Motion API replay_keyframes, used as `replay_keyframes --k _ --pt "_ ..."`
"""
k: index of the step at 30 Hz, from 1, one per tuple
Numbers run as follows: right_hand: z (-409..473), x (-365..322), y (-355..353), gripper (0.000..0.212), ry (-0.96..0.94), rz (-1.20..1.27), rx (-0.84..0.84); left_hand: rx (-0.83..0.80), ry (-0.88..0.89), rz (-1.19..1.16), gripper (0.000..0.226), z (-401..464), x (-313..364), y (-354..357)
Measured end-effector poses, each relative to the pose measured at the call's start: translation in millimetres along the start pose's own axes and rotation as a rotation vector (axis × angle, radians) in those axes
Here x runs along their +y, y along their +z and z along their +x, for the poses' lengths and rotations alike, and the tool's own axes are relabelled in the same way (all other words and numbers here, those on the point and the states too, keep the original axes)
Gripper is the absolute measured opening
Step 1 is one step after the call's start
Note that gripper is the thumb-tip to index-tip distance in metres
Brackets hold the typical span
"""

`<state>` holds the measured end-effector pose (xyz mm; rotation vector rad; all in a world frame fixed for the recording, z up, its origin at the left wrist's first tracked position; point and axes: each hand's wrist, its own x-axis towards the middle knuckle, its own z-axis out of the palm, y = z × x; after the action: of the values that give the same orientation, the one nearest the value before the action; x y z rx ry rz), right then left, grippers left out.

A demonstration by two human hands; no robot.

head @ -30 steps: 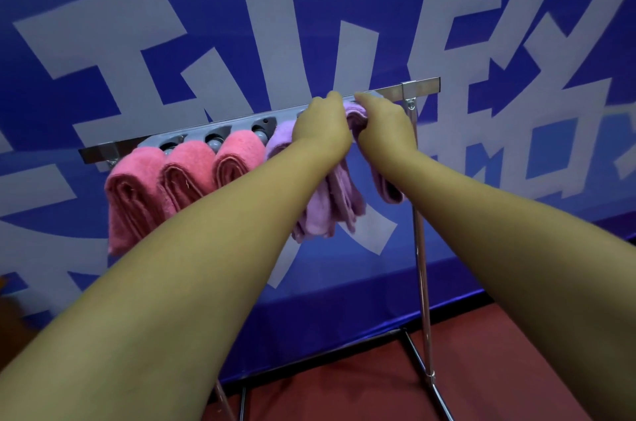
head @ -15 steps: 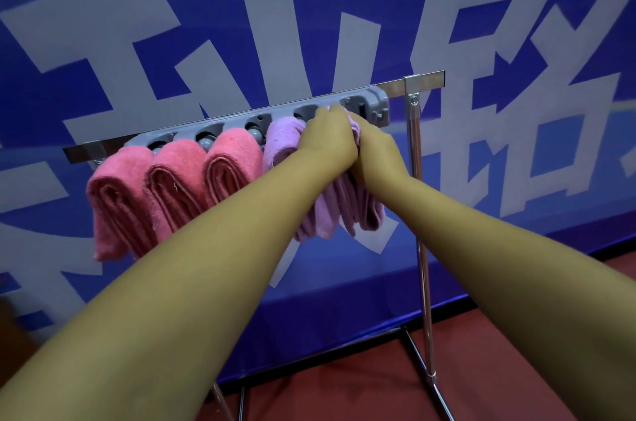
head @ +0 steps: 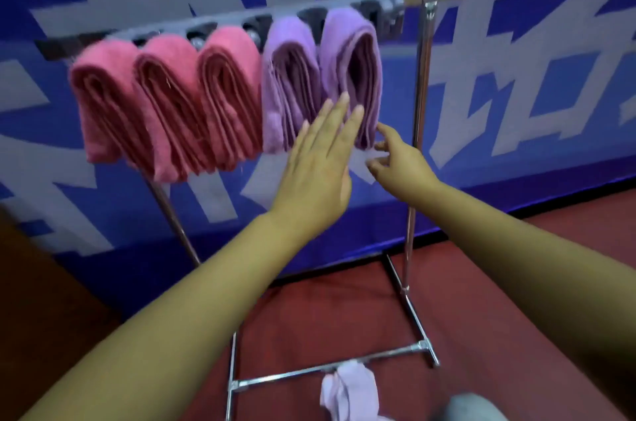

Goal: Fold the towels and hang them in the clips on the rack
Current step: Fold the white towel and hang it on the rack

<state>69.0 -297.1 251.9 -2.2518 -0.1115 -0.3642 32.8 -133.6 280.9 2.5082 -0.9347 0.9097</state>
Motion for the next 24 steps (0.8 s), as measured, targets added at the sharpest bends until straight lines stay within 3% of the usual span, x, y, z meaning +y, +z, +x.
replay_keyframes --k 2,4,7,9,11,13,18,22,24 --pt "-33 43 29 0.069 0.129 -0.151 -0.175 -0.130 -0.068 -0.007 0.075 -74 -3 26" --pt "-67 89 59 0.071 0.283 -0.349 -0.456 -0.380 -0.246 -0.079 0.069 -139 -9 50" --pt "-122 142 108 0.052 0.568 -0.527 -1.017 -0.711 -0.411 -0.177 0.060 -212 -22 81" --pt "-153 163 142 0.041 0.682 -0.565 -1.262 -0.838 -0.447 -0.244 0.053 -243 -31 98" --pt "-176 180 175 0.023 0.699 -0.551 -1.308 -0.914 -0.484 -0.290 0.045 -263 -37 113" --pt "-194 198 214 0.018 0.663 -0.536 -1.242 -0.955 -0.528 -0.302 0.038 -276 -48 128" --pt "-228 224 299 0.039 0.751 -0.477 -1.263 -0.958 -0.687 -0.355 0.032 -305 -71 159" --pt "-241 231 340 0.043 0.844 -0.330 -1.153 -1.041 -0.595 -0.344 0.032 -296 -77 171" --pt "-257 248 374 0.046 0.837 -0.289 -1.195 -1.043 -0.561 -0.327 0.034 -290 -79 176"
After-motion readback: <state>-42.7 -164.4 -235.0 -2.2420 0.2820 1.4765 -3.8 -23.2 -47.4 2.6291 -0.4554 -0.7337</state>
